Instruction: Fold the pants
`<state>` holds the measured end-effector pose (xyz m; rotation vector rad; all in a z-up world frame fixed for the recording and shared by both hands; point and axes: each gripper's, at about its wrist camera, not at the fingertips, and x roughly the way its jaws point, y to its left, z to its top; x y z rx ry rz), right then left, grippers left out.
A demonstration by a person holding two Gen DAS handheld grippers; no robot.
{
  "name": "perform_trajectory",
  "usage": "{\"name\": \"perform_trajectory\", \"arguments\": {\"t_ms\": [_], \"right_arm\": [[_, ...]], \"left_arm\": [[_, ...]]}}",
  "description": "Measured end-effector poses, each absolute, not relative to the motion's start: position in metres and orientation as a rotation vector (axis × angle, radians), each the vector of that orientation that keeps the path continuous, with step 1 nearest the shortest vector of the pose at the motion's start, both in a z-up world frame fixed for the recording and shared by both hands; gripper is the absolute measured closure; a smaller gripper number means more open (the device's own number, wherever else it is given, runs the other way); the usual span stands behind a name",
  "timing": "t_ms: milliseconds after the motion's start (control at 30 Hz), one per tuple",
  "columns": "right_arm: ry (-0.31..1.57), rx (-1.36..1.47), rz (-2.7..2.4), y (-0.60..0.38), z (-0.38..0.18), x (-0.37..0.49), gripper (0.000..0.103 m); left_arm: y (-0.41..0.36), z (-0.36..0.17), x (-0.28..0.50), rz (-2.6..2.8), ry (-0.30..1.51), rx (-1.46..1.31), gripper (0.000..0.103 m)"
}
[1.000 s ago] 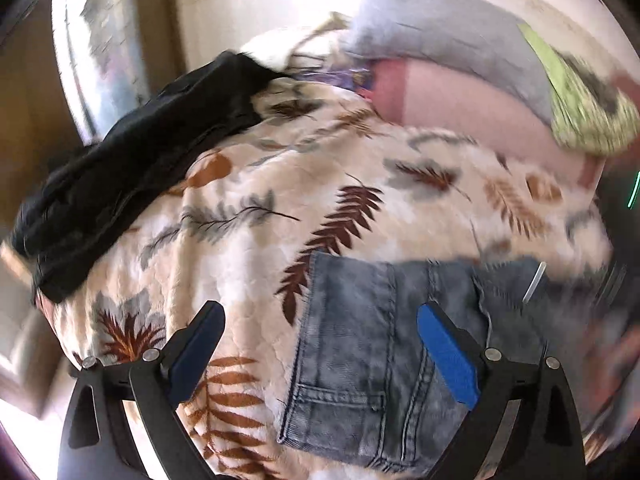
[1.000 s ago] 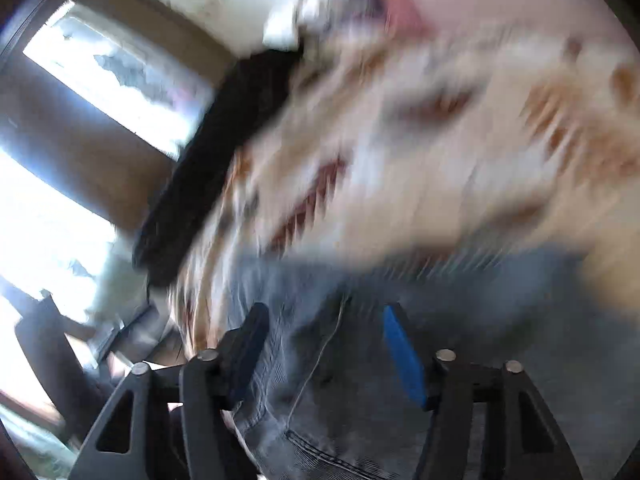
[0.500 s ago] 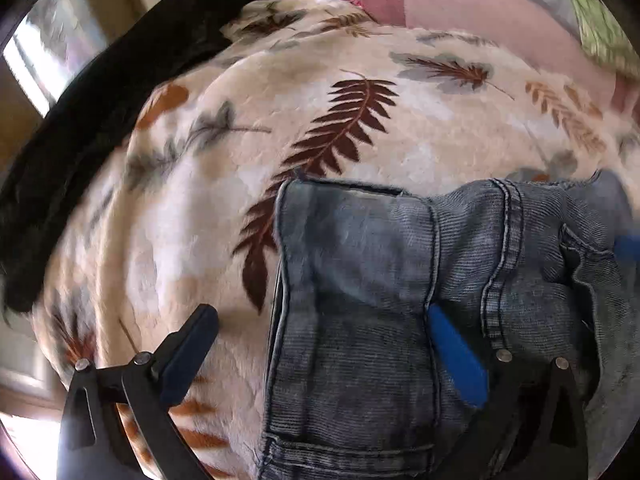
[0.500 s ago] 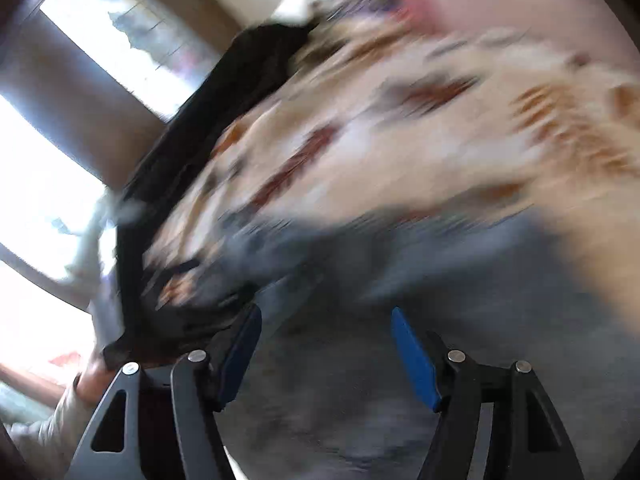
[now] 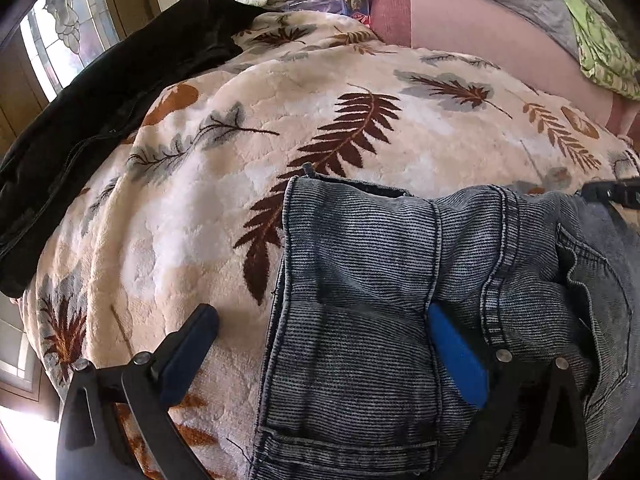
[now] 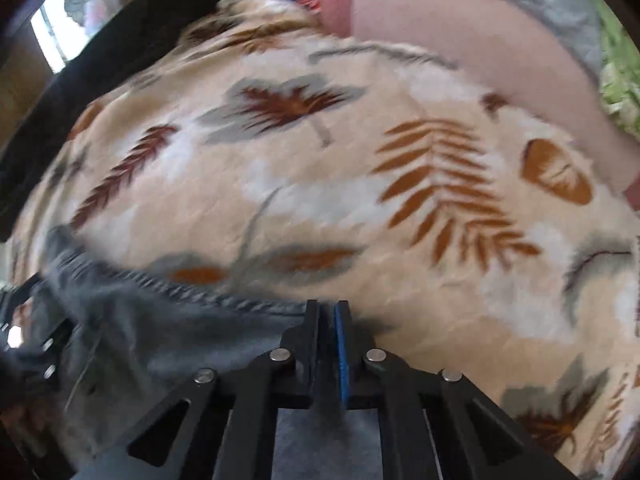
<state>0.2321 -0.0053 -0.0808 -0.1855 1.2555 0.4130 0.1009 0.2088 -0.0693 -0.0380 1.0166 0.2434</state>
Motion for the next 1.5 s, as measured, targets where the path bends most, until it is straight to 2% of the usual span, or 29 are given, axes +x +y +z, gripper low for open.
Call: {"name": "perform_trajectory", "arguments": {"t_ms": [100,233,267,333,367,433,500,667,733,767,800,833,867,933,1033,1200,1300,1500], "right_arm": [[1.223,-0.172,0.382,-0.011,-0.080,0.235,0.096],[1.111,-0.052,0.296,-0.036,-0.045,0.223,0.092],[1.098,0.007,0.327,-0.040,-0.035,0.215,0.088],[1.136,0.117,0.443,-0.039,-0.030,0.198,0.070],[1.170,0.160,0.510,-0.035,-0.035,0.192,0.052],[1.234,0.157,0.576,-0.026,-0.059,0.183,0.036],[1.307,0.079,0.472,-0.026,-0.093,0.189,0.040],[1.164,0.242,0.554,-0.046,-0.050,0.179,0.040],[1.141,0.247,0.528,-0.055,-0.048,0.181,0.029],[1.167,0.255,0.499,-0.060,-0.057,0.185,0.020],[1.230,0.253,0.457,-0.062,-0.074,0.190,0.016],[1.334,0.272,0.436,-0.066,-0.099,0.200,0.016],[1.294,0.304,0.456,-0.070,-0.096,0.201,0.015],[1.297,0.337,0.476,-0.072,-0.077,0.199,0.015],[1.186,0.322,0.535,-0.078,-0.035,0.175,0.016],[1.088,0.398,0.509,-0.142,0.004,0.095,0.016],[1.095,0.475,0.389,-0.203,-0.001,0.039,0.016],[1.087,0.795,0.123,-0.315,-0.044,-0.055,0.016]], "left_arm": [[0.209,-0.070,0.100,0.243,1.010,-0.038,0.000],[0.207,-0.070,0.102,0.249,1.005,-0.037,0.000],[0.207,-0.070,0.101,0.251,1.004,-0.037,0.000],[0.207,-0.070,0.101,0.252,1.003,-0.040,0.000],[0.207,-0.070,0.101,0.252,1.003,-0.041,0.000],[0.207,-0.070,0.101,0.254,0.999,-0.043,0.000],[0.207,-0.069,0.101,0.254,0.991,-0.045,0.000],[0.212,-0.058,0.097,0.241,0.993,-0.081,0.000],[0.210,-0.042,0.085,0.266,0.965,-0.086,0.000],[0.205,-0.032,0.074,0.269,0.930,-0.090,0.000],[0.198,-0.023,0.066,0.251,0.909,-0.093,0.000],[0.192,-0.018,0.060,0.234,0.897,-0.094,0.000],[0.184,-0.012,0.052,0.214,0.884,-0.096,0.000],[0.169,-0.015,0.047,0.171,0.898,-0.057,0.000],[0.149,-0.060,0.061,0.185,1.047,0.103,0.000],[0.163,-0.042,0.057,0.195,1.007,-0.015,0.000],[0.157,-0.017,0.048,0.152,0.892,-0.018,0.000],[0.120,0.008,0.052,0.007,0.788,-0.073,0.000]]}}
